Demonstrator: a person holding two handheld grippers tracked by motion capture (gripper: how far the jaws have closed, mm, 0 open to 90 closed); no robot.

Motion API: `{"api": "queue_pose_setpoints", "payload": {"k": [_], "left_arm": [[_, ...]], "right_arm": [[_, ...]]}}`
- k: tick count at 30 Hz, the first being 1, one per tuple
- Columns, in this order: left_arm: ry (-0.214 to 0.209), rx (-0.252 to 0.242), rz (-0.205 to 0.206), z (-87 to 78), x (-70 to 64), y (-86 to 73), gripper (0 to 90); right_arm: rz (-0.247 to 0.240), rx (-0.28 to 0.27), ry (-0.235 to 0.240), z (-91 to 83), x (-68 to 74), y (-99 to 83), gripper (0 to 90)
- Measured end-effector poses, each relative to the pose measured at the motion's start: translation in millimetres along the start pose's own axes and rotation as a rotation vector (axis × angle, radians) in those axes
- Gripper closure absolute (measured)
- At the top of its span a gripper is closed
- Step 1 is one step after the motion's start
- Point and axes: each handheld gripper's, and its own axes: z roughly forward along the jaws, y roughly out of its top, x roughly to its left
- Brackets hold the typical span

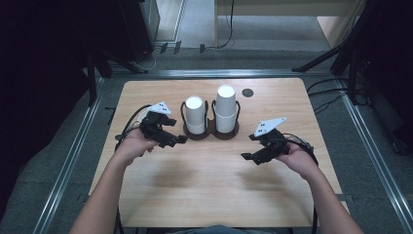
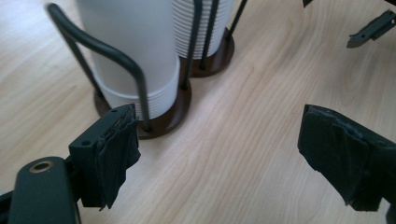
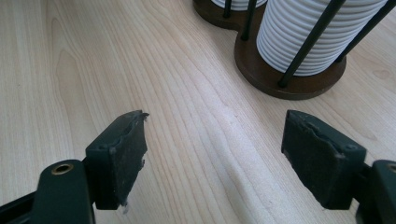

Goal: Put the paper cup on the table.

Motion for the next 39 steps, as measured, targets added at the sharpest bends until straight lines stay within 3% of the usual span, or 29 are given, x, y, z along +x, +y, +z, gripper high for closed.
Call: {"api": "queue_pose_setpoints", "payload": {"k": [22, 26, 30, 39], "left_arm": [[0.019, 0.028, 0.051, 38.0, -24.4, 3.4, 12.5], [0.005, 0.039, 0.070, 44.1, -27.9, 4.2, 12.3], [0.000, 0.034, 0.071, 50.2, -31.3, 5.6, 10.2], [-0.036, 0.034, 0.099, 66.9, -44.3, 9.9, 10.0]], "right_arm": [[-0.001, -0.001, 0.022, 7.4, 6.8, 3.7, 22.1], [-0.004, 0.004, 0.024, 8.3, 7.7, 3.8, 22.1], [0.029, -0.005, 0.030, 8.9, 8.1, 3.9, 21.7], [0.008, -0.005, 0.023, 9.5, 14.5, 4.0, 21.7]]}}
